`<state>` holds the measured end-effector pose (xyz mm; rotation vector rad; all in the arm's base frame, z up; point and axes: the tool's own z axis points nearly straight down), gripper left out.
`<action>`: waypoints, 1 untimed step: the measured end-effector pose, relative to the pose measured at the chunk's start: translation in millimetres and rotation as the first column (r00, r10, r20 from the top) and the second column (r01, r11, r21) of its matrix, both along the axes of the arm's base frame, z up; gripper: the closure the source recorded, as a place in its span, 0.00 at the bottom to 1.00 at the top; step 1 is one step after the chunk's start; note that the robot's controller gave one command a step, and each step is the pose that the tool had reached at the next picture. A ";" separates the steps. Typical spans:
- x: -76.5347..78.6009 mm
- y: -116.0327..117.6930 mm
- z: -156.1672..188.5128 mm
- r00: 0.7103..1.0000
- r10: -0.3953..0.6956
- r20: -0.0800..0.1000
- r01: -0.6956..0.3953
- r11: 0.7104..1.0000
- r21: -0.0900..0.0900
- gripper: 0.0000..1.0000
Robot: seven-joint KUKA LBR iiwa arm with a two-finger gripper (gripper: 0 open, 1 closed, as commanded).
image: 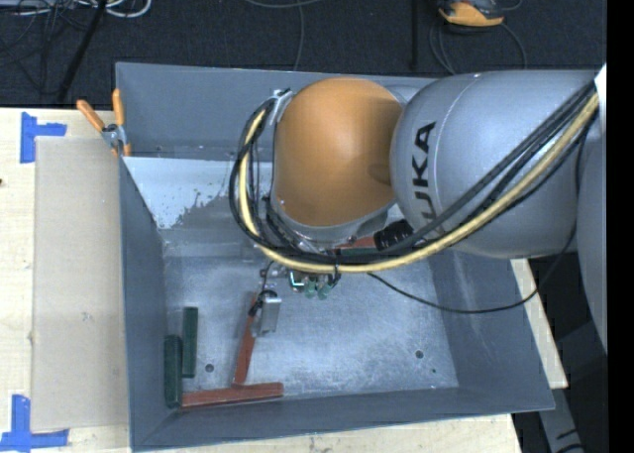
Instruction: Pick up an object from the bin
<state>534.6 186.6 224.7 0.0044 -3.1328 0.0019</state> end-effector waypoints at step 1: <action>-2.7 -31.0 -159.8 0.983 0.182 0.000 -0.182 0.983 0.000 0.00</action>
Offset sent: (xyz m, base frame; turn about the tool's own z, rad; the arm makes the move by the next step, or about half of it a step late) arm -0.0005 -0.0298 -0.1547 -0.1830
